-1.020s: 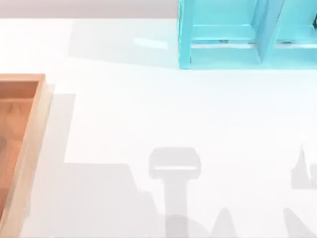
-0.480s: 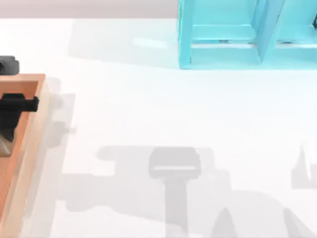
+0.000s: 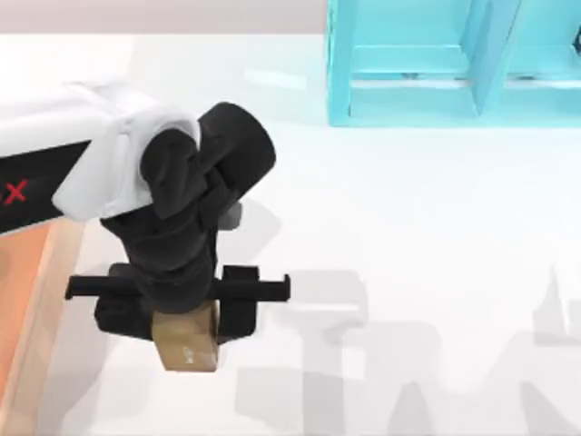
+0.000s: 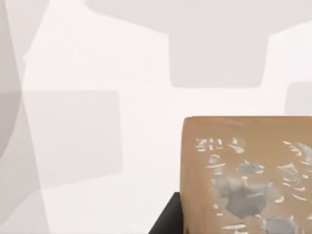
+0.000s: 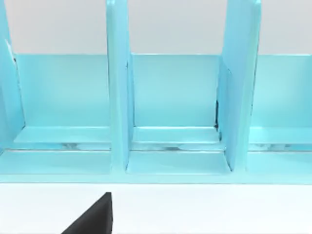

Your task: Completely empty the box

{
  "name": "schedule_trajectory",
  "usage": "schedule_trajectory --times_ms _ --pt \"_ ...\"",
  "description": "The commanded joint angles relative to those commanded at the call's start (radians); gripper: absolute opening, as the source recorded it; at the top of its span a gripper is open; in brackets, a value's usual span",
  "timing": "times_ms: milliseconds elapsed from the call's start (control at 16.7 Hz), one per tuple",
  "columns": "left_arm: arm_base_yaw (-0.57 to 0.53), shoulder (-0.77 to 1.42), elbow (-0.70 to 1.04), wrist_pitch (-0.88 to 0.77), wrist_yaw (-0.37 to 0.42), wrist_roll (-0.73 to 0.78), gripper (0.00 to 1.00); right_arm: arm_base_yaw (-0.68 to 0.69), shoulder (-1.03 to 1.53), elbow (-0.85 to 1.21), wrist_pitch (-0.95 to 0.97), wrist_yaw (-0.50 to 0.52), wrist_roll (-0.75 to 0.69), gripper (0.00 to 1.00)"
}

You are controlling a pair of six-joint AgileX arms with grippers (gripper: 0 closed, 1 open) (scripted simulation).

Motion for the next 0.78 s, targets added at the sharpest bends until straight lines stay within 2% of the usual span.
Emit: schedule_trajectory --times_ms 240,540,780 --pt "-0.108 -0.001 -0.052 0.055 0.000 -0.107 0.00 0.000 0.000 0.000 0.000 0.000 0.000 1.00" --pt "-0.105 -0.001 -0.054 0.057 0.002 -0.107 0.00 0.000 0.000 0.000 0.000 0.000 0.000 1.00" --pt "-0.103 0.038 -0.117 0.170 0.000 -0.108 0.00 0.000 0.000 0.000 0.000 0.000 0.000 1.00"
